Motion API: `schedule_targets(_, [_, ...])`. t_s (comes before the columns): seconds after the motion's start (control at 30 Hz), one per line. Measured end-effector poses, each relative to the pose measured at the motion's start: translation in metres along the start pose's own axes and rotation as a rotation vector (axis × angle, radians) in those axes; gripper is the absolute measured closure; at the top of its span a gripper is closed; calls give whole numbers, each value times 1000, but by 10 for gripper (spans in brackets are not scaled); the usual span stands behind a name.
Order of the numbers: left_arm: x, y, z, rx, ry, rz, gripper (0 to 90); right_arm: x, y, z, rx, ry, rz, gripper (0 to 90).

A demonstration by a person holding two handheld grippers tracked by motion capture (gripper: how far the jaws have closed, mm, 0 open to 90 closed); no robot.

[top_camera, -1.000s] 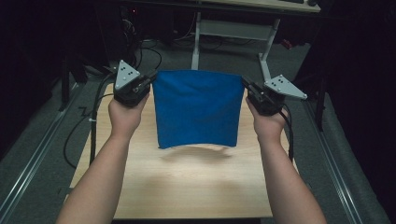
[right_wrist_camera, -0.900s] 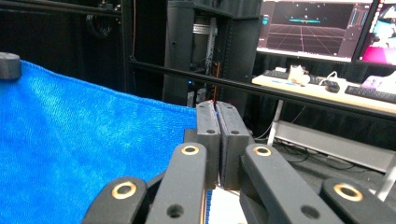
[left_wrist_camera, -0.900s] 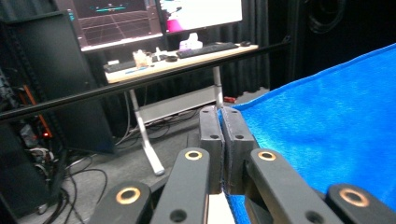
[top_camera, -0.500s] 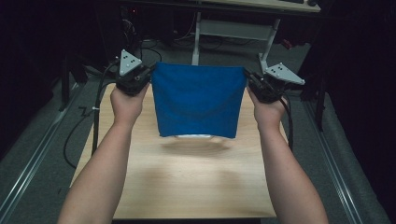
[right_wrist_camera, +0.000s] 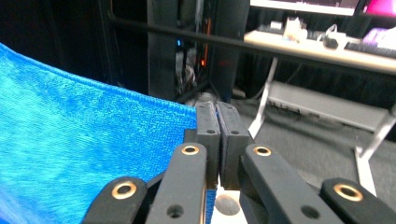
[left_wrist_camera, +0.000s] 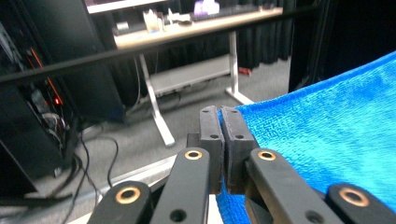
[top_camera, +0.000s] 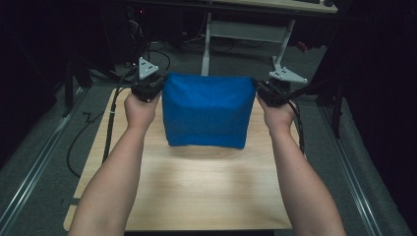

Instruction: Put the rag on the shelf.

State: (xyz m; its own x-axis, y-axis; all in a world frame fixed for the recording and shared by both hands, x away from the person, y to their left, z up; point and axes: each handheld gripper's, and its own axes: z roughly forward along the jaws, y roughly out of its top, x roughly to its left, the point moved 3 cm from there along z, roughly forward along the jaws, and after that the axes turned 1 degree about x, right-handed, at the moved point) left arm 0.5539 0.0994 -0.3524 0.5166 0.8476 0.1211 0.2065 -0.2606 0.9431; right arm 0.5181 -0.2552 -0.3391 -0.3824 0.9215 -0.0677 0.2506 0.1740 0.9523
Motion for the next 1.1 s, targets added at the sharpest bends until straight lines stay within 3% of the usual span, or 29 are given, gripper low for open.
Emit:
schedule_targets(0.27, [-3, -34, 16, 94, -25, -30, 886, 0, -26, 18, 77, 3, -6, 895])
schedule_targets(0.37, [-6, -56, 23, 159, -51, -34, 887, 1, -42, 25, 121, 3, -7, 895])
schedule_targets(0.47, [-8, -67, 25, 173, -54, -29, 886, 2, -51, 29, 143, 10, 0, 895])
schedule_targets(0.5, [-9, -76, 26, 187, -66, -39, 887, 2, -60, 32, 162, 12, 0, 895])
schedule_targets(0.83, [-16, -110, 27, 224, -113, -87, 886, 9, -94, 38, 215, 48, 20, 894])
schedule_targets(1.1, [-21, -131, 29, 252, -132, -107, 886, 14, -114, 41, 242, 67, 33, 894])
